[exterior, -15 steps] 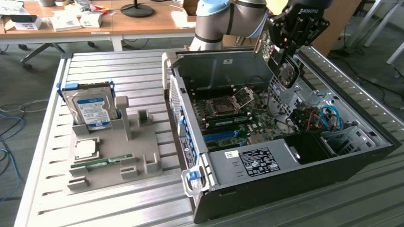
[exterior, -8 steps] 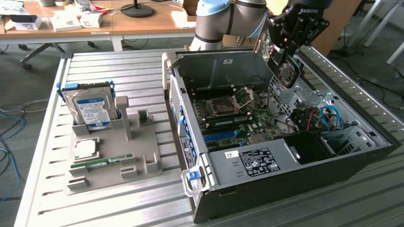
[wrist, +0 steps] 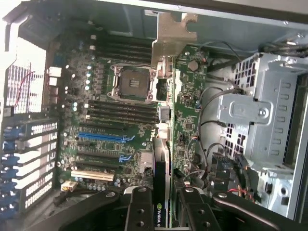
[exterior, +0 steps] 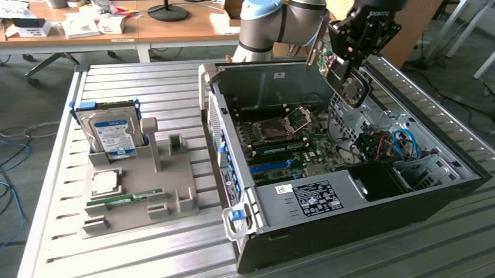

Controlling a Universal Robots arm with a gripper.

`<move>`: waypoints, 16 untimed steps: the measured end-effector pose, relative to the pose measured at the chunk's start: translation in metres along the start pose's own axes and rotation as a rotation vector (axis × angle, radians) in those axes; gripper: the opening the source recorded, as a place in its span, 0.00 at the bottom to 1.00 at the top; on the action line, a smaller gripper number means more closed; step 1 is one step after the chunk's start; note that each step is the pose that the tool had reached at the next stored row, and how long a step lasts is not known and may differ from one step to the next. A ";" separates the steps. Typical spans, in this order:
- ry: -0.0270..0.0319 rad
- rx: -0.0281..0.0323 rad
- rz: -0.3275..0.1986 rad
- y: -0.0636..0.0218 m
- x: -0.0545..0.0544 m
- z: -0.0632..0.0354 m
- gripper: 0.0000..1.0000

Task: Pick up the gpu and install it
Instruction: 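Insert the gpu into the slot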

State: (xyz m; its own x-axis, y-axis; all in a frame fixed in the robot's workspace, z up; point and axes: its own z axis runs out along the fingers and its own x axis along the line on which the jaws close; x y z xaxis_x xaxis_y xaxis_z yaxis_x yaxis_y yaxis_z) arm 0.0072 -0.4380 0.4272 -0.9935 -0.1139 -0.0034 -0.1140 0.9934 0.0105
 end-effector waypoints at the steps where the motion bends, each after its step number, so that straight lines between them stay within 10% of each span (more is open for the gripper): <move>1: 0.0001 0.0002 -0.015 0.0000 0.000 0.0001 0.26; 16: 0.0038 0.0085 -0.258 0.0000 0.000 0.0007 0.26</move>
State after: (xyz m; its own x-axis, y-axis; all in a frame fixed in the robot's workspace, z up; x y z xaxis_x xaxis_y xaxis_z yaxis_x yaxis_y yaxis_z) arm 0.0070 -0.4380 0.4265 -0.9317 -0.3633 -0.0011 -0.3633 0.9317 0.0014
